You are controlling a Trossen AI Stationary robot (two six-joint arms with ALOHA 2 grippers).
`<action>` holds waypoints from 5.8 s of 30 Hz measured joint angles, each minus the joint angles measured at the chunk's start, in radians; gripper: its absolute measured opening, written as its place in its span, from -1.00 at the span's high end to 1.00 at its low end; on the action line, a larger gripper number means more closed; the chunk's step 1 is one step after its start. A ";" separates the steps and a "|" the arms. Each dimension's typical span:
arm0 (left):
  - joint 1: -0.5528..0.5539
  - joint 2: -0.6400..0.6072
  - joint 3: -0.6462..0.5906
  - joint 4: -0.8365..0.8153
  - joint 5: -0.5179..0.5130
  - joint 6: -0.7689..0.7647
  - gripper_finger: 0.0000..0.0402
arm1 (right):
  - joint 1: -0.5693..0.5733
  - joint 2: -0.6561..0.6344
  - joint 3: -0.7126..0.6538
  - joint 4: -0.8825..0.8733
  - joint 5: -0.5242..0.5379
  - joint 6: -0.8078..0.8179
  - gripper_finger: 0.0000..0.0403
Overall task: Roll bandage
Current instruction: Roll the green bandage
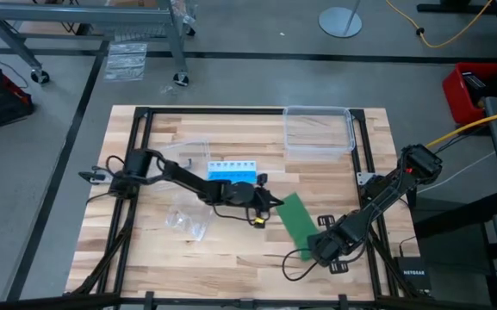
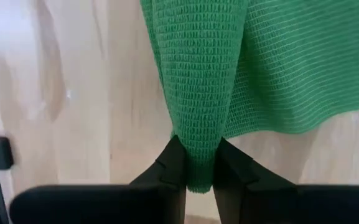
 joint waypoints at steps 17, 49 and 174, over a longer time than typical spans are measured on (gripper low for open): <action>0.032 0.082 0.086 -0.216 0.098 -0.087 0.99 | 0.000 0.000 0.001 0.010 0.060 -0.015 0.73; 0.038 0.074 0.089 -0.441 -0.197 -0.377 0.99 | 0.000 0.000 0.065 0.015 0.020 -0.067 0.74; 0.047 0.247 0.415 -0.460 0.075 0.003 0.24 | 0.000 0.010 0.073 -0.153 0.236 -0.378 0.74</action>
